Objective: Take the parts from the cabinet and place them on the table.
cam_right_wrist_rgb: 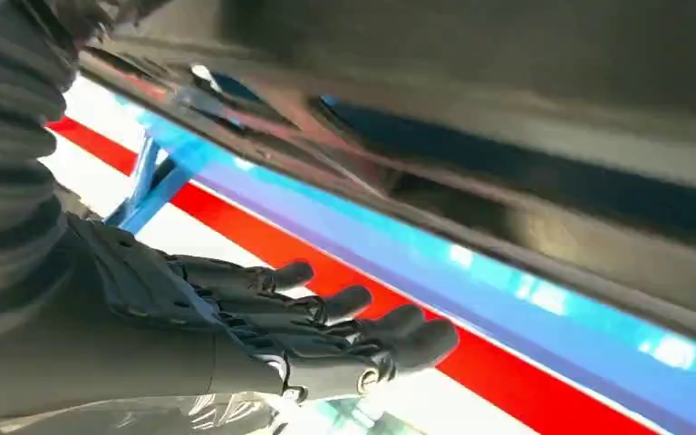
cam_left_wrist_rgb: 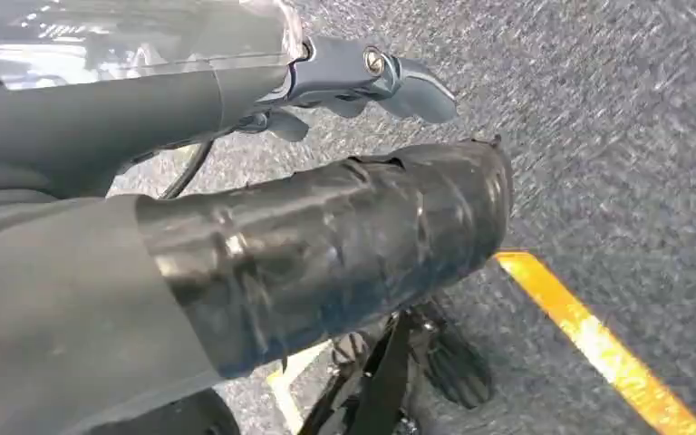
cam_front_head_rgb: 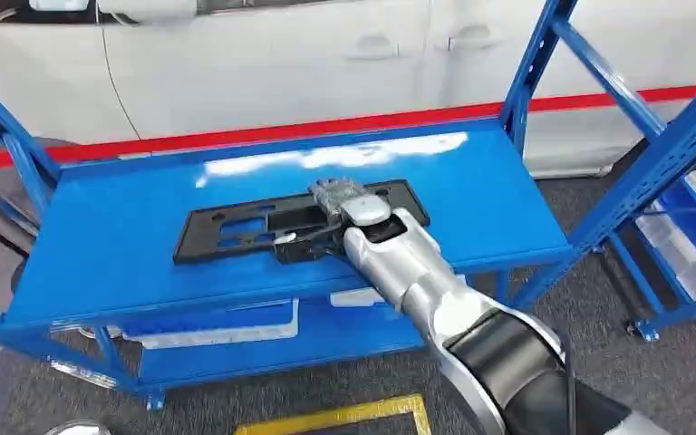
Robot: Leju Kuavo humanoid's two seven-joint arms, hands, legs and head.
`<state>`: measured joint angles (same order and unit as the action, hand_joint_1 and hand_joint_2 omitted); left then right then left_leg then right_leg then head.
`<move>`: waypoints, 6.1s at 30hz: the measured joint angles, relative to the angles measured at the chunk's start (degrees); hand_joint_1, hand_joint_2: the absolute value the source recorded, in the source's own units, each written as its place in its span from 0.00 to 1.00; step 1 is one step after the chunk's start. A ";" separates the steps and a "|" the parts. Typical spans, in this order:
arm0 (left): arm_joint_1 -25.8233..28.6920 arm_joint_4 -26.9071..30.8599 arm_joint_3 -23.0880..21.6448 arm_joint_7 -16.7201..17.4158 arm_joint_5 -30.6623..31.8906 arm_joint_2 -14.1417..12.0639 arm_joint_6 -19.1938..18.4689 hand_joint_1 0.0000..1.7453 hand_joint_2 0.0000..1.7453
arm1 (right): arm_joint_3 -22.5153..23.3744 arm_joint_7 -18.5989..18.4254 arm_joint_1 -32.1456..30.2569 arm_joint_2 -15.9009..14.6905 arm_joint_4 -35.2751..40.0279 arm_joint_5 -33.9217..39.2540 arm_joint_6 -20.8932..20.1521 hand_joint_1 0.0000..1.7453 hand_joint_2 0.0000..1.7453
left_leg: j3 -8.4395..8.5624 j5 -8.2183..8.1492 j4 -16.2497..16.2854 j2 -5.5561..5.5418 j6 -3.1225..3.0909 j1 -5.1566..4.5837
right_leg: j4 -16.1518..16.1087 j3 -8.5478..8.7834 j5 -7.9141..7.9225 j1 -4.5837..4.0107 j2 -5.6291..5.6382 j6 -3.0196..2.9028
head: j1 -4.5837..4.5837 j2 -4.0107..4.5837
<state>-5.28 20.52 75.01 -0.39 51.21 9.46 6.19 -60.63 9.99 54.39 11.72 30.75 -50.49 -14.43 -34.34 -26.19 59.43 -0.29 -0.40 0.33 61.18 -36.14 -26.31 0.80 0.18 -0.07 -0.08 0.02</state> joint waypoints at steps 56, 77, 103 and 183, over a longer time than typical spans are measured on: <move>1.00 5.79 1.71 -3.23 -5.68 4.11 -0.11 0.00 1.00 | 23.58 -7.08 8.33 -6.88 37.70 -12.57 2.76 1.00 1.00 | -1.08 1.35 -0.47 -0.13 1.54 0.61 | -1.02 1.18 -0.42 -0.01 0.16 -0.87 | -0.02 0.00; 0.84 3.67 2.49 -6.10 -5.77 2.58 1.16 0.00 1.00 | 25.62 -5.24 9.94 -11.82 43.17 -12.07 2.10 1.00 1.00 | -1.05 1.35 -0.48 -0.08 1.54 0.61 | -1.02 1.18 -0.43 -0.01 0.22 -0.87 | -0.02 0.00; 0.31 -1.18 2.43 -5.75 -4.72 0.13 2.27 0.00 1.00 | 22.84 -2.77 8.93 -13.07 46.69 -9.73 1.73 1.00 1.00 | -1.06 1.35 -0.49 -0.08 1.54 0.61 | -1.01 1.18 -0.43 -0.01 0.22 -0.87 | -0.02 0.00; -0.32 0.59 0.92 -4.94 -1.86 1.31 -1.12 0.00 1.00 | 11.06 -1.25 20.11 -11.12 47.76 18.57 -8.22 1.00 1.00 | -5.45 3.88 1.13 0.84 -0.66 0.59 | 1.84 2.71 -4.73 1.72 0.02 3.75 | -0.29 0.00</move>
<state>-5.60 21.11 75.93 -5.33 49.35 10.77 5.07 -49.57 8.74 74.50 0.59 78.51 -31.91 -22.64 -39.78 -22.30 60.56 0.55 -1.06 0.93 63.01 -33.44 -31.04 2.52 0.20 3.68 -0.37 0.02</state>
